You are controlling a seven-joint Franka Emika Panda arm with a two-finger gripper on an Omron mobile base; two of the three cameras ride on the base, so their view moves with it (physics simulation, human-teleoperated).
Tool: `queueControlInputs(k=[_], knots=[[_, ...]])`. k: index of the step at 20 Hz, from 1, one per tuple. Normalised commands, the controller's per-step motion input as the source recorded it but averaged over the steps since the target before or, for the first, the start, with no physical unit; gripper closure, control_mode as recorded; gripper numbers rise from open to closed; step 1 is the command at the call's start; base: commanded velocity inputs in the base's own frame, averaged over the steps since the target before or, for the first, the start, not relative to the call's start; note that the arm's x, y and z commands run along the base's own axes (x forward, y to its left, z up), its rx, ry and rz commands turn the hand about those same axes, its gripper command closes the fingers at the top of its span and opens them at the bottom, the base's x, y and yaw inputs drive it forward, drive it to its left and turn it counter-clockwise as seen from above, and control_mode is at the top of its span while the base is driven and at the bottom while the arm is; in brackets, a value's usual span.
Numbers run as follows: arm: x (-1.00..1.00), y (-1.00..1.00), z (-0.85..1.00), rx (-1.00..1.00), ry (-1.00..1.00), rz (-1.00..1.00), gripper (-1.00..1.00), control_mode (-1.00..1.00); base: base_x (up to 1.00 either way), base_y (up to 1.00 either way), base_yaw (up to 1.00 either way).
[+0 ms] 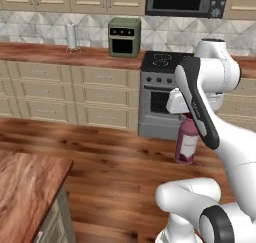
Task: Place the drinks on the dining counter in a tight cluster.
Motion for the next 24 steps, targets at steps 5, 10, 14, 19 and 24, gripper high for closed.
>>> queueControlInputs(k=[5,10,14,19,24], knots=[[0.00,0.00,0.00,0.00,0.00,0.00,1.00,1.00,0.13,-0.02,0.38],[0.00,0.00,0.00,0.00,0.00,0.00,1.00,1.00,0.66,0.30,0.16],[0.00,0.00,0.00,0.00,0.00,0.00,1.00,1.00,0.81,0.15,0.40],[0.00,0.00,0.00,0.00,0.00,0.00,1.00,1.00,-0.28,-0.01,0.68],[0.00,0.00,0.00,0.00,0.00,0.00,1.00,1.00,-0.35,-0.11,0.87]])
